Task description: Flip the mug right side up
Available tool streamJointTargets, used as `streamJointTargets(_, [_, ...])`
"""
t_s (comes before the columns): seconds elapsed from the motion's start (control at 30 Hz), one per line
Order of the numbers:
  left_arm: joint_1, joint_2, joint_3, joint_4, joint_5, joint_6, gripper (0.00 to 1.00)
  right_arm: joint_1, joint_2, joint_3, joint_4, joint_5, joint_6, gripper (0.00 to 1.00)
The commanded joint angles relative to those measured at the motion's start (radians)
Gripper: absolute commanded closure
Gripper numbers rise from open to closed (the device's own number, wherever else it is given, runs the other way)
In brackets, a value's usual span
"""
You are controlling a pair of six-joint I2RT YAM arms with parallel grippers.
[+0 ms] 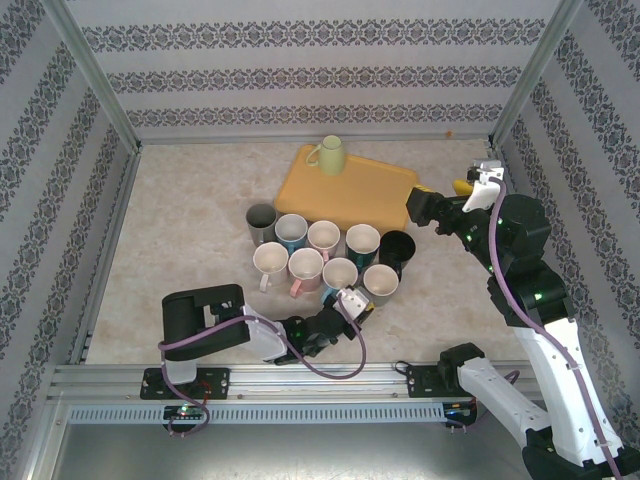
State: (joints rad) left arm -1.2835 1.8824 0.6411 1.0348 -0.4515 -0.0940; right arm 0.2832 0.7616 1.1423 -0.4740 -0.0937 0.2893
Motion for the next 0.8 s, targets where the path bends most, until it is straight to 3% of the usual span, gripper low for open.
streamJointTargets(0.0, [-0.01,0.016,0.013,-0.018,-0.048,-0.005,0.66,-0.009,-0.008,-0.014,0.03,0.014,0.001,0.05])
streamJointTargets(0.3, [-0.009,-0.026,-0.061,0.047,-0.004,-0.017,0.51,-0.009,-0.008,-0.014,0.031,0.012,0.004,0.05])
streamJointTargets(0.77, [-0.009,-0.182,-0.099,0.064,0.096,0.057,0.5,-0.009,0.005,-0.003,0.022,0.005,0.007,0.05])
